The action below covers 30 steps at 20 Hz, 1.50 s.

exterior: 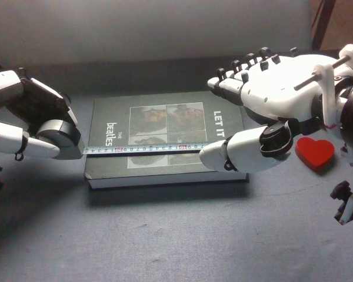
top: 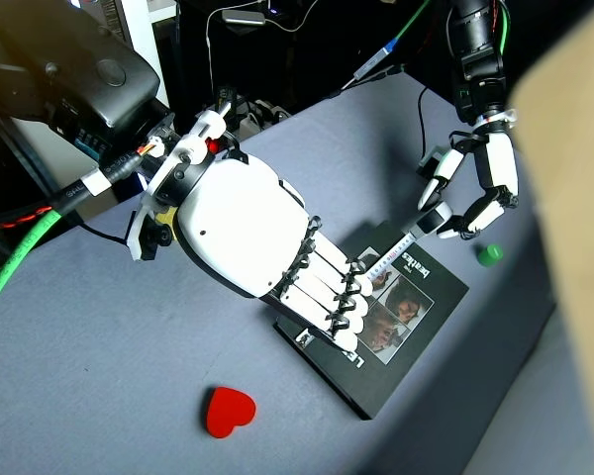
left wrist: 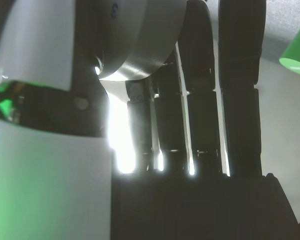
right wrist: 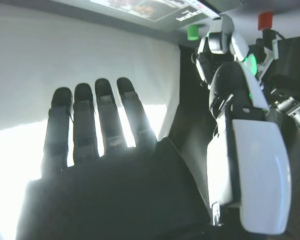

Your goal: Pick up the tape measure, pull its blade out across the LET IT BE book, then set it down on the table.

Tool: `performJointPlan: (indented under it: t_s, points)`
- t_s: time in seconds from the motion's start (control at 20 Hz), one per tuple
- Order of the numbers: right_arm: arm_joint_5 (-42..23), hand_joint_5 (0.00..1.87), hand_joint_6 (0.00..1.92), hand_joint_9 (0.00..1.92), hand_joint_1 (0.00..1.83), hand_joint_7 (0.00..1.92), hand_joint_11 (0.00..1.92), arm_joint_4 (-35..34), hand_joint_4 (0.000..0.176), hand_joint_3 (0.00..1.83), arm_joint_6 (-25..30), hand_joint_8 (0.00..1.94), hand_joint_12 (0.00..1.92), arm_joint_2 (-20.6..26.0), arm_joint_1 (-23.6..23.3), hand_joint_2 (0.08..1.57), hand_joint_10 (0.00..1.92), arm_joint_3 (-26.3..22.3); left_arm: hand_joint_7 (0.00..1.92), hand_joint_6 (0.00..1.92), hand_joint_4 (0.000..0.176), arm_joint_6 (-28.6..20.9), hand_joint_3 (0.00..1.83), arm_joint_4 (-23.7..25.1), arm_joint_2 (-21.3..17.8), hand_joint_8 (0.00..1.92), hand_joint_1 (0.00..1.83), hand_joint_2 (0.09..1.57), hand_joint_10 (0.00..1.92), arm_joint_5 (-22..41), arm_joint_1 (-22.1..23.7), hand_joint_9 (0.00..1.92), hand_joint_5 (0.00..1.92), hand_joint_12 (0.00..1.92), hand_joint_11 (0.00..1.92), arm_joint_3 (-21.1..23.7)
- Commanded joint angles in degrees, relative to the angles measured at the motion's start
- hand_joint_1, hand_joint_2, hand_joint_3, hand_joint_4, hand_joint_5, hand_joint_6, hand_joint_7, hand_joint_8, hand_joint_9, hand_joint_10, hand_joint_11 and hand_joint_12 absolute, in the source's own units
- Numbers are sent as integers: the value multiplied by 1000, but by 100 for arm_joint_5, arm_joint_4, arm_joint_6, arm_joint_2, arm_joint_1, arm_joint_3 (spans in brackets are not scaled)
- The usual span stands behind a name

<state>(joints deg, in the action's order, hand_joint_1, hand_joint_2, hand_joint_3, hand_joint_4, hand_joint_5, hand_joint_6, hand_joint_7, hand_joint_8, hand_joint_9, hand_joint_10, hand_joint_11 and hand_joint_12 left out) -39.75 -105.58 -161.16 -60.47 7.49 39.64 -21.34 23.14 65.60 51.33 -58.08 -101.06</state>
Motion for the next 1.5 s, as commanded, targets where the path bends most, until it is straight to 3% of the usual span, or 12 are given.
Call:
performJointPlan:
  t_s: [0.0,0.2,0.6,0.75,1.0,1.25,1.45]
  points:
    - [69,0,0,0,56,0,34,316,0,4,52,0,21,21,-89,1098,0,-1,1157,612,0,-59,0,-370,21,673,1396,1046,1021,529,31,1099,1056,794,1171,-59]
    - [201,0,0,0,52,0,57,-403,0,4,-141,0,33,18,-177,1100,0,118,1145,611,0,-62,0,-390,19,692,1396,1045,1001,560,31,1111,1060,791,1168,-44]
    - [226,0,0,0,47,13,67,-405,0,6,-225,4,46,6,-144,1109,0,124,1163,575,0,-6,0,-349,-261,673,1398,1040,1001,405,428,1107,1084,786,1167,317]
    - [225,0,0,0,73,13,53,-399,0,1,-225,3,46,5,-141,1101,0,124,1152,572,0,4,0,-148,-547,680,1398,1038,986,183,603,1119,1093,785,1168,648]
    - [210,0,0,0,73,3,34,-368,0,1,-221,0,44,4,-140,1101,0,124,1138,605,0,242,1,-95,-1328,702,1397,1043,988,-187,616,1118,1067,785,1176,1767]
    - [187,0,0,0,91,2,59,-349,0,1,-222,1,63,4,-128,1101,0,119,1119,600,0,627,1,-773,-1781,736,1396,1047,988,-139,38,1119,1062,787,1180,2660]
    - [210,0,0,0,87,14,46,-309,0,3,-231,4,65,-5,-83,1108,0,117,1155,616,0,1009,0,-1357,-1734,671,1398,1036,942,221,-582,1140,1075,787,1196,3064]
